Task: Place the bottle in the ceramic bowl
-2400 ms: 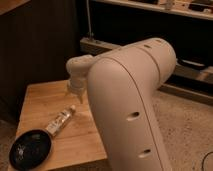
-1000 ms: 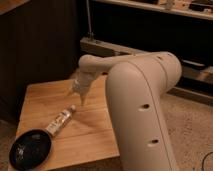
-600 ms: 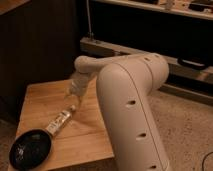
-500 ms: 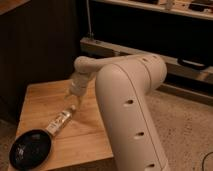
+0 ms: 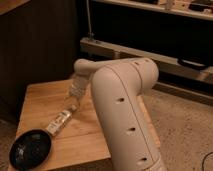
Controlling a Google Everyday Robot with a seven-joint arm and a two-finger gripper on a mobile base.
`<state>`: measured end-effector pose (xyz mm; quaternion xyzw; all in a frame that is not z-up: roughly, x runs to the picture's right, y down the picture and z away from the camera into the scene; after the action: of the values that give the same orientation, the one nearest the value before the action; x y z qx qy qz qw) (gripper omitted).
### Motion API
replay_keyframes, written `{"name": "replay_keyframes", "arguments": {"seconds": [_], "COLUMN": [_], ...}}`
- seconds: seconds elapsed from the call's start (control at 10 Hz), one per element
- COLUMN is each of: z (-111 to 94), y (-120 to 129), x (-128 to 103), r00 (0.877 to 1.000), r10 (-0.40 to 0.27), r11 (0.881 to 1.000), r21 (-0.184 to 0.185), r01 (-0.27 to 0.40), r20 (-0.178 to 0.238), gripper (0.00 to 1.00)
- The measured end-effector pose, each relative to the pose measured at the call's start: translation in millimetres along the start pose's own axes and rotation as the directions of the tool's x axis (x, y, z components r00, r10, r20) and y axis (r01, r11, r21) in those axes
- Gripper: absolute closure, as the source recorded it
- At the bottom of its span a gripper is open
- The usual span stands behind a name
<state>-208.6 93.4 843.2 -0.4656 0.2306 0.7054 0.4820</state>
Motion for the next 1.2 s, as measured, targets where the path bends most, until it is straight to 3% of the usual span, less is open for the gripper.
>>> {"name": "replay_keyframes", "arguments": {"seconds": [1.2], "z": [40], "y": [4], "x": [-1], "r00": [0.998], "r10": [0.002], "r11": [0.997], "r21": [0.081], "r01": [0.003], "r20": [-0.062], "gripper": [0.35]}}
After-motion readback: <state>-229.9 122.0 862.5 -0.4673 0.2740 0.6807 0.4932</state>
